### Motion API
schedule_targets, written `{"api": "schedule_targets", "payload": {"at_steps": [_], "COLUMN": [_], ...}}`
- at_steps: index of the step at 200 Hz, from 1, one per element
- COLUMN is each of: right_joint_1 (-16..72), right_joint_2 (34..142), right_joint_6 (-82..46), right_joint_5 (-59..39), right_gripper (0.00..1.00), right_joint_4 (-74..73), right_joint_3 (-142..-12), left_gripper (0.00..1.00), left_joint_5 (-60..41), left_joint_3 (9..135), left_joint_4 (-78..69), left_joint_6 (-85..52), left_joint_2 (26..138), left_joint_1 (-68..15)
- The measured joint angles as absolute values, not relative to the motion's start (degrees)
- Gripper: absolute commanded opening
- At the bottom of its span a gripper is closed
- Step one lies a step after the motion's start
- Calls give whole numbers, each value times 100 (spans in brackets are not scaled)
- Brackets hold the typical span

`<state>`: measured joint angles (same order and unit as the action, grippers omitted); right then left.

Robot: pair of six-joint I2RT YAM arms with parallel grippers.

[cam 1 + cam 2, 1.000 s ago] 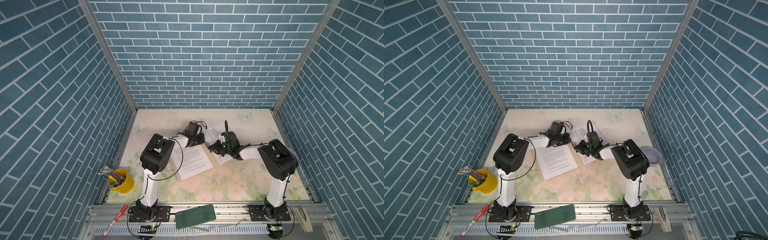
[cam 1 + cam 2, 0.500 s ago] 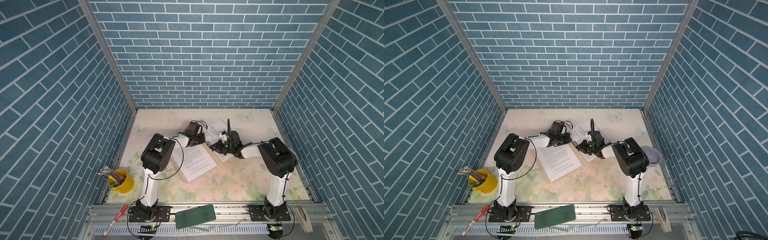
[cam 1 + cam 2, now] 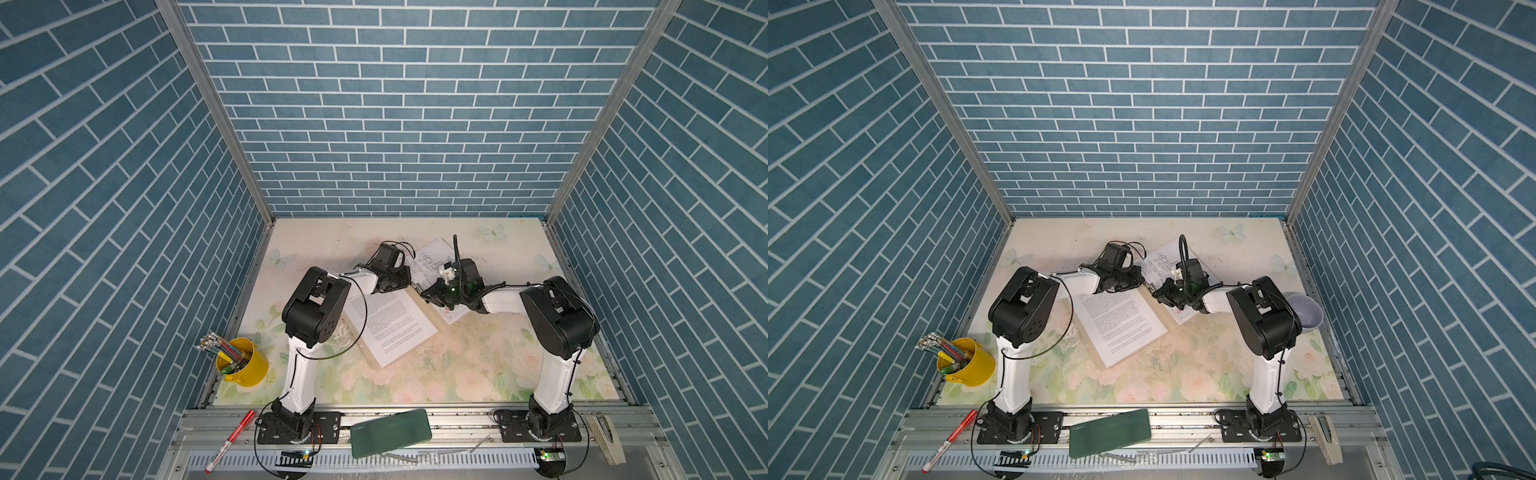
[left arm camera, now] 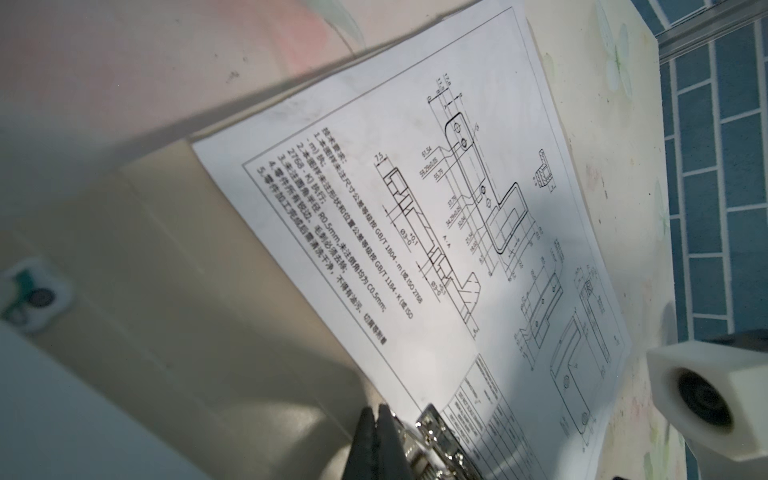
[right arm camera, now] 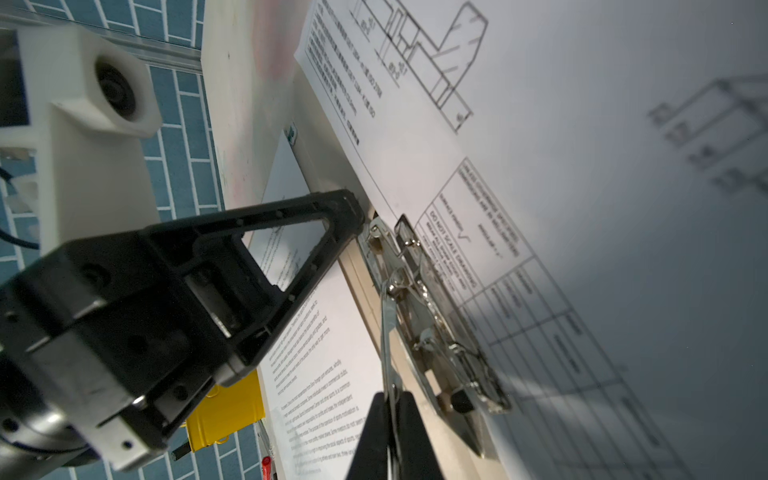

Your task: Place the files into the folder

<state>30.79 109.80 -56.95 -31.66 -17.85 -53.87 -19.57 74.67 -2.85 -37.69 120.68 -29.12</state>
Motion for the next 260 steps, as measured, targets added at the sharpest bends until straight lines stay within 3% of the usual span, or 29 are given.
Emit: {"api": "schedule_targets", "payload": {"at_steps": [110,184,260], "right_joint_1": [3627,3496,3385], "right_joint_2": [10982,10962,10958], "right_joint_6": [-6904,-6930,-6930], "right_joint_5": [-2764,-2735,-2668], "right_gripper": [11,12,14], "right_joint_4": [-1907,-1999,-1826], "right_joint_3": [-5437,-5415,-5415], "left_gripper": [9,29,25], "left_joint_5": [-2322,-2322,-2399], "left_joint_3": [7664,7590,7251], "left_joint_4": [-1,-27,-172], "left_joint_6": [-3662,-3750,-3948], "left_joint_2": [12140,12070,11885], "left_joint_1": [-2917,-2917,-2917]}}
